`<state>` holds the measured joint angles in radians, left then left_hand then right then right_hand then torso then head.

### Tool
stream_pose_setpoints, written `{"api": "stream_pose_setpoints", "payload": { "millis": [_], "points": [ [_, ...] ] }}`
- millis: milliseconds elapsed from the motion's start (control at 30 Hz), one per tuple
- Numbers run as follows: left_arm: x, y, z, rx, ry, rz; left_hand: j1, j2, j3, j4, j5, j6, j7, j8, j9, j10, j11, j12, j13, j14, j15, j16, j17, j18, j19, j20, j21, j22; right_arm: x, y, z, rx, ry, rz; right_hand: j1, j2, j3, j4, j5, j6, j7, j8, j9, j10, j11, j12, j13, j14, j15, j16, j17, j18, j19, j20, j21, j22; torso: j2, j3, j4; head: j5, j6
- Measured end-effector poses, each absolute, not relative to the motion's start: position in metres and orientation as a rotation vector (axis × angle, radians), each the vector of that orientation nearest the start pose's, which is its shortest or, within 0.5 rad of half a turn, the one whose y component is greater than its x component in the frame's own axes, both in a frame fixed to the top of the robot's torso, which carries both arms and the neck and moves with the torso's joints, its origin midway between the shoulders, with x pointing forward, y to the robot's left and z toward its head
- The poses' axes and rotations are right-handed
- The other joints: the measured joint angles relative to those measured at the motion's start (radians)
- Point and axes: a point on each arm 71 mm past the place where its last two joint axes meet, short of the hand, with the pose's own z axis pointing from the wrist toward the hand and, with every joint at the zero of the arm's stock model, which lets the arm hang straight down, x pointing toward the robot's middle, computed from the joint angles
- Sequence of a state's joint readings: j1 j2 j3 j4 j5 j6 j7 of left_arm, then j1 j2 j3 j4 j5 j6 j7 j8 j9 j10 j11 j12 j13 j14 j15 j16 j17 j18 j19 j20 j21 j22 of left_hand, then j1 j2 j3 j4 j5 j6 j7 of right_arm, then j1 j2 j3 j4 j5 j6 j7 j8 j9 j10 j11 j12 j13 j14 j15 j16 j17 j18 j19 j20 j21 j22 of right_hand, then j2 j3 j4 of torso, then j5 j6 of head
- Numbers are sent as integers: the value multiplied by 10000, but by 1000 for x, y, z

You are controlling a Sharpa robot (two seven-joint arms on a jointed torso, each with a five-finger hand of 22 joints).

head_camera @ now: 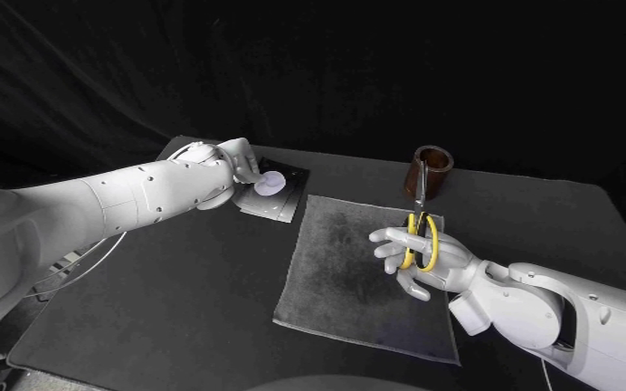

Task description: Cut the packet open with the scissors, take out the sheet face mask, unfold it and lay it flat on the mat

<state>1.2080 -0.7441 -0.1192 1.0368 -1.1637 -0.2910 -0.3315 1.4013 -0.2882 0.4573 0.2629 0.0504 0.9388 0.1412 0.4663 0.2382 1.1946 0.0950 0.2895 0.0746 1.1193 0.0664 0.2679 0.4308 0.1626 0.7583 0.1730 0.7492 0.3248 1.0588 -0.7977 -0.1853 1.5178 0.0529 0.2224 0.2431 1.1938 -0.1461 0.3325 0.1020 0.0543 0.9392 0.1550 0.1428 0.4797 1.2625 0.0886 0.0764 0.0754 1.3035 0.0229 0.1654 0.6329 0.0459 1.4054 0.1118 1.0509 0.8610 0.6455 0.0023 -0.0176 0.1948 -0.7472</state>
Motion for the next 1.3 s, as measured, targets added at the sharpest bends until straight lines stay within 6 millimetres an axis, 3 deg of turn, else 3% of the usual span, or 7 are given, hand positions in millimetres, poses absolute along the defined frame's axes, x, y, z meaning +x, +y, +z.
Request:
{"api": "stream_pose_setpoints", "payload": {
  "millis": [200, 433, 567, 767, 967, 1133, 1300],
  "points": [
    [548, 337, -225, -4539, 18118, -1772, -116, 44, -1645, 270, 0, -245, 97, -179, 0, -450, 121, -1, 146, -461, 111, 254, 250, 4, 300, 366, -820, -602, 409, -163, -294, 12677, 20505, 18966, 0, 0, 0, 0, 0, 4, -10, 0, -1, 1, 0, 0, -1, 0, 0, 0, 1, 0, 0, 1, 0, -6, 0, 0, -1, 10, 23],
    [545, 341, -217, -4660, 18032, -1823, 164, 456, -3137, 291, 0, -562, 102, -316, 53, -981, 234, 313, 314, -600, 179, 534, 421, 4, 677, 376, -1310, -997, 409, -164, -294, 12674, 20505, 18933, 0, 0, 0, 0, 0, 5, -14, 0, -1, 0, 0, 0, -3, -1, 0, 0, 0, 0, 2, 3, -1, -11, 6, 6, -1, 21, 34],
    [543, 347, -215, -4777, 18012, -1644, 286, 680, -3799, 298, 0, -817, 102, -331, 113, -1286, 292, 531, 426, -600, 179, 681, 490, 110, 935, 337, -1425, -1133, 409, -164, -294, 12664, 20509, 18919, 0, 0, 0, 0, 0, 7, -17, 0, -2, 0, 0, 0, -4, -1, 0, 0, -3, -1, -21, 10, -1, -15, 9, 12, -1, 28, 34],
    [541, 356, -216, -5010, 18092, -1115, 18, 1087, -4423, 323, 0, -1150, 228, 243, 401, -1361, 152, 1113, 646, 439, -86, 1281, 790, 111, 1901, 27, -1247, -1156, 409, -165, -294, 12650, 20511, 18884, 0, 0, 0, 0, 0, 14, -26, 0, -2, -1, -1, 0, -5, -1, 0, 0, 8, 0, -38, -4, -1, -17, 9, 19, 1, 61, 5],
    [541, 360, -218, -5215, 18363, -570, -908, 1110, -5302, 340, 0, -1112, 191, 800, 607, -1194, -14, 1512, 820, 1768, -417, 2696, 1682, 108, 2880, -434, -342, -705, 409, -166, -294, 12632, 20515, 18853, 0, 0, 0, 0, 0, 21, -28, 0, -2, -2, -2, 38, 3, -2, -1, 0, 12, 0, -38, -4, -84, -76, 8, 13, -2, 90, -7],
    [543, 355, -224, -5252, 18651, -269, -1002, 1156, -5778, 351, 0, -1187, 116, 1156, 708, -1151, -96, 1832, 1009, 2050, -538, 3829, 2483, 103, 3089, -603, 452, -216, 409, -166, -294, 12619, 20519, 18836, 0, 0, 0, 0, 0, 64, -12, 0, -3, -3, -4, 38, 3, -2, -1, 0, 12, -1, -38, -4, -84, -90, 8, 4, -6, 98, -14],
    [545, 346, -230, -5161, 18965, -171, -827, 1409, -5679, 321, 0, -1050, -90, 1306, 725, -1150, -205, 1947, 1103, 1932, -652, 4380, 2905, 88, 2914, -690, 855, 64, 410, -166, -295, 12610, 20526, 18824, 1, 1, 0, 0, 0, 76, -16, 0, -3, -5, -6, 38, 2, -2, -1, 0, 11, -1, -38, -3, -84, -110, 13, -11, -11, 99, -15]
  ]
}}
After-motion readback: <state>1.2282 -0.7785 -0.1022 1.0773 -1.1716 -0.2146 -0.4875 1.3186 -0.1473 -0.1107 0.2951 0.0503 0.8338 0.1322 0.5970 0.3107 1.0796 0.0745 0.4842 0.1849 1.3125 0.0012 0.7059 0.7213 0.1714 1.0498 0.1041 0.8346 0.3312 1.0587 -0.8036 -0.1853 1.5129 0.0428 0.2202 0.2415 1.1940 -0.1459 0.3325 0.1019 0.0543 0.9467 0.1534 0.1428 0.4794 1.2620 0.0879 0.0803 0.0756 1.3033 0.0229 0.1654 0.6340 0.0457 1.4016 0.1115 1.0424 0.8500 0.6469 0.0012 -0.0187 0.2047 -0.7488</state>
